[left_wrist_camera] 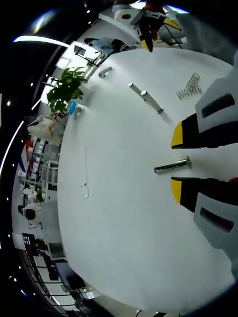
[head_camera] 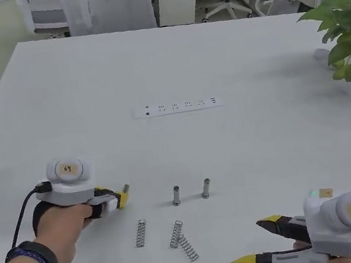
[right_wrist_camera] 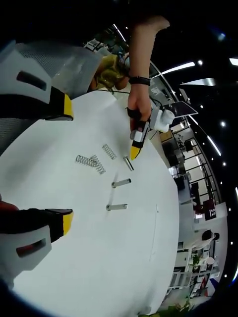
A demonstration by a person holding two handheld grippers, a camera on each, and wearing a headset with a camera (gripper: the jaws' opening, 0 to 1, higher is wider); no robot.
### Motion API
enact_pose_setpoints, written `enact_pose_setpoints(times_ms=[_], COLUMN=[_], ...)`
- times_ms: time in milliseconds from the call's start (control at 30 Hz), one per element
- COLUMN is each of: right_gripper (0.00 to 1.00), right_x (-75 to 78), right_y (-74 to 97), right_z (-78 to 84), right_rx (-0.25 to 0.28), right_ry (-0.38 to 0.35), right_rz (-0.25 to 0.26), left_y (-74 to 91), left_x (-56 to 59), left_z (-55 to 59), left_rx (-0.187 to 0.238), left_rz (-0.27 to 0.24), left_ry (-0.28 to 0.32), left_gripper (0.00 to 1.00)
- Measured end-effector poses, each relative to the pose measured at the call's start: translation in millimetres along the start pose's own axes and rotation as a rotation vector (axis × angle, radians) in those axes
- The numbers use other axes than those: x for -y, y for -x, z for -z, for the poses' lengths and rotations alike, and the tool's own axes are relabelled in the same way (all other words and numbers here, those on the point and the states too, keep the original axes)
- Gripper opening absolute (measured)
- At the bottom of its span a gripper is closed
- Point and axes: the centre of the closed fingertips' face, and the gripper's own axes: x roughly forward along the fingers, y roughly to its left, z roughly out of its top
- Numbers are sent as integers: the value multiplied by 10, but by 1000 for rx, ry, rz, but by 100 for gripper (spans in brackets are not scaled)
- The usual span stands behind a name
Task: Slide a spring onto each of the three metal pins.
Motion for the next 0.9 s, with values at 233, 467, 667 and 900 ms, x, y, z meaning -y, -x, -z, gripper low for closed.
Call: enact_pose_setpoints(times_ms=[233, 467, 667, 900], right_gripper=[71, 71, 71, 71], right_x=[18, 29, 26, -1], right_y=[15, 26, 15, -31], right_z=[6, 21, 23, -6], right_rx=[-1, -4, -6, -10], right_ry=[-2, -5, -4, 5], right_rz=[3, 5, 1, -11], left_y=[-68, -70, -107, -158], left_x=[37, 72, 105, 41], left_z=[77, 98, 154, 143], left_rx=[-59, -87, -128, -174], left_rz=[-9, -17, -19, -32], left_ry=[-9, -24, -87, -168], left_gripper=[11, 8, 4, 0])
